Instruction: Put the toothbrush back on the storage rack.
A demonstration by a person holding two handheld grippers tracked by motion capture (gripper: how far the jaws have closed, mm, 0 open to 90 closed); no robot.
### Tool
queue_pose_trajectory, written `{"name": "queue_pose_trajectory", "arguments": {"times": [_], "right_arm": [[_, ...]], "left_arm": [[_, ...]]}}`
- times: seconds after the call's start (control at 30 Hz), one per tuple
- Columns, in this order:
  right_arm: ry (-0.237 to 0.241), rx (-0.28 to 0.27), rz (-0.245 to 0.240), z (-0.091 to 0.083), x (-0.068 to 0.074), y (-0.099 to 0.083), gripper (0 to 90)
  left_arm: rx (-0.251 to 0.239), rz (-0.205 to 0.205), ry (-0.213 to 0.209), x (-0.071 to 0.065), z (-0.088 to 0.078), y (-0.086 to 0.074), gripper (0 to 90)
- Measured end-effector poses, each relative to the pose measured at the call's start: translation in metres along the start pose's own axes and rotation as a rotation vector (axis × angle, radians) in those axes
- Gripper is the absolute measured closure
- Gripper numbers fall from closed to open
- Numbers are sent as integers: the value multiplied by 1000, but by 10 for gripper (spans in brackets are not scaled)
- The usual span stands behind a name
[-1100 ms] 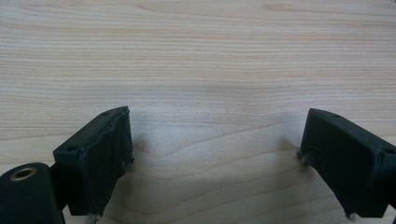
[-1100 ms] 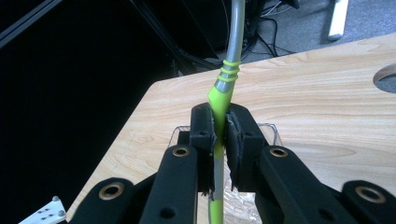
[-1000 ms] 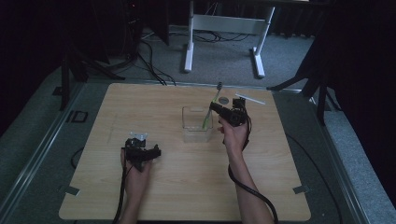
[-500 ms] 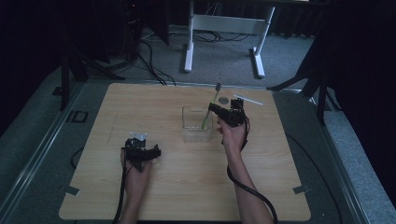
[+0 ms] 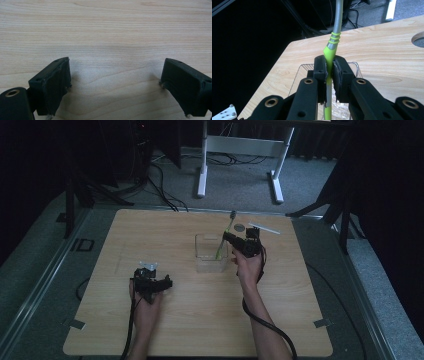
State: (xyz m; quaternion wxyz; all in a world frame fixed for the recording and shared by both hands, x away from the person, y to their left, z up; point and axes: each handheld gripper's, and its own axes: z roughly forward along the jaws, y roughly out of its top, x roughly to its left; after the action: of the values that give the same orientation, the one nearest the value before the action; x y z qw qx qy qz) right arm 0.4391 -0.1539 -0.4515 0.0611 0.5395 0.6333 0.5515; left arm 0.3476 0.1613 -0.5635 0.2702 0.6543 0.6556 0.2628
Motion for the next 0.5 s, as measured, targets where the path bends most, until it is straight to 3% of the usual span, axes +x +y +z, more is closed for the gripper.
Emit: {"name": "queue_pose_trajectory", "arguments": {"times": [0.5], "right_arm": [[-6,9,4,4,-3,-6,816]], "left_arm": [[0,0,0,0,0,0,95]]}}
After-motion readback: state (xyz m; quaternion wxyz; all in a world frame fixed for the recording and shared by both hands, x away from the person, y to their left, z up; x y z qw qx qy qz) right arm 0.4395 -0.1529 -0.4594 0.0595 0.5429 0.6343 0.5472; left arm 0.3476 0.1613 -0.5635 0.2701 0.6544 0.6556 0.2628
